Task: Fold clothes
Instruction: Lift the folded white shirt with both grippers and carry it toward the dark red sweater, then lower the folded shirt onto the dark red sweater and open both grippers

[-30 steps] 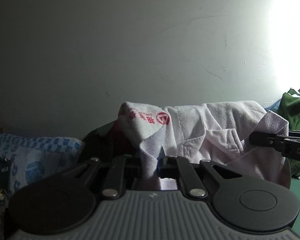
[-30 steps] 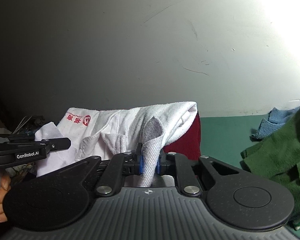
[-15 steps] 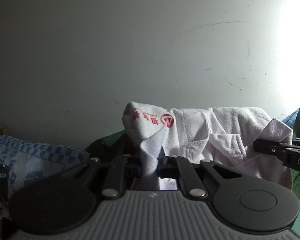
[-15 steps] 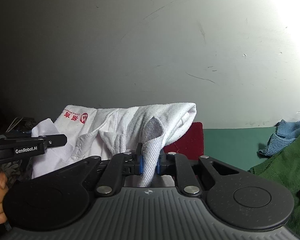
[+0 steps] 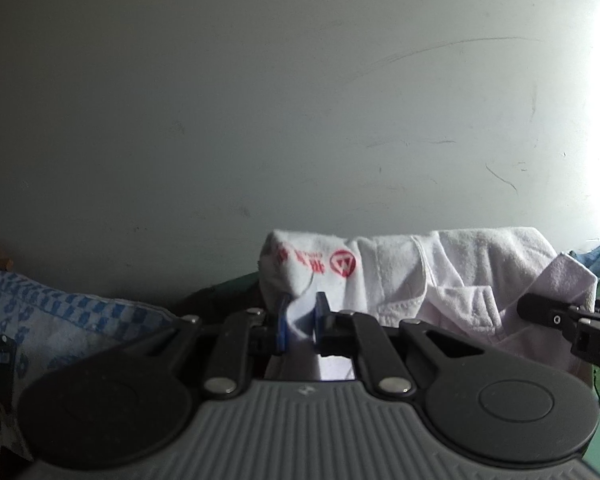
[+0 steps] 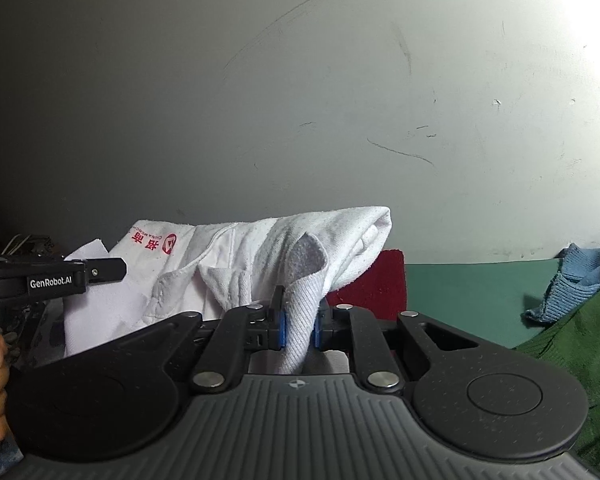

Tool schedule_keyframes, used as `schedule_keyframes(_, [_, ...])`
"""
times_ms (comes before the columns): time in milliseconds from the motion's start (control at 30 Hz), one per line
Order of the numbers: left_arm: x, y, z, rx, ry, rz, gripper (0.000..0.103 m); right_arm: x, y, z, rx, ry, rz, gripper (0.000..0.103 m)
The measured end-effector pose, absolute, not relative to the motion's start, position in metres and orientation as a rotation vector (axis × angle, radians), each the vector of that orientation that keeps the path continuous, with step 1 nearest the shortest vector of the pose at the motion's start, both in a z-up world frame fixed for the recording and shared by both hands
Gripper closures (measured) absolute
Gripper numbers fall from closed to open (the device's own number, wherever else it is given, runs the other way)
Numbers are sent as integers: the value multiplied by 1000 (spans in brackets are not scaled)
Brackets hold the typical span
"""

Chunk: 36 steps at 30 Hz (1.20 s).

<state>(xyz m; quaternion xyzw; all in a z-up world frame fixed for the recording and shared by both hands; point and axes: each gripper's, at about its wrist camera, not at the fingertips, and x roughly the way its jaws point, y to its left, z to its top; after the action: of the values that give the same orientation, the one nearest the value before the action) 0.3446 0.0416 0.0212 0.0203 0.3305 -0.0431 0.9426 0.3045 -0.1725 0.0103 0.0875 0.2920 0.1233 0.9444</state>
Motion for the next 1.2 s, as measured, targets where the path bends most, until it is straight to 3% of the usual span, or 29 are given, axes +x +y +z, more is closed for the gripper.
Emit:
schedule_keyframes(167, [349,45,16,40,681,-83,96,307,-175,2,167,597,219,90])
schedule_keyframes(233, [344,51,16,39,675,-90,88,309,-179,-2,179,609,211,90])
schedule_keyframes(300, [338,60,16,38,680,-98,86,312,-184,-6,188,613,214,90])
schedule_keyframes(467, [318,89,14,32,707,-126,66,313,-191,-8,181,629,232,83])
schedule_keyframes(600, [287,101,19,-19,726,-183,52,306,-201,3,173,581,225,72])
schedule_keyframes(667, [272,105,17,-26,724,-208,39,308,-204,5,181,573,227,67])
schedule_keyframes(733, [267,101,11,-16,739,-224,36,310,-206,8,189,565,229,66])
schedule_keyframes(900, [278,87,-18,-20,798,-219,38,316,-211,13,209,546,234,64])
schedule_keyframes(967, [281,79,-24,-3,796,-206,63,323,-208,8,194,552,224,64])
schedule_keyframes(1000, [280,76,-24,3,794,-201,65,327,-206,5,187,555,219,64])
schedule_keyframes(1067, [284,72,-26,1,776,-196,68,334,-202,0,173,561,210,69])
schedule_keyframes(1100, [286,70,-26,1,767,-191,68,338,-200,-2,166,565,205,82])
schedule_keyframes(1133, [290,70,-25,-2,762,-186,68,341,-198,-5,159,568,200,86])
schedule_keyframes(1200, [299,69,-25,-14,757,-176,67,349,-194,-10,144,574,190,89])
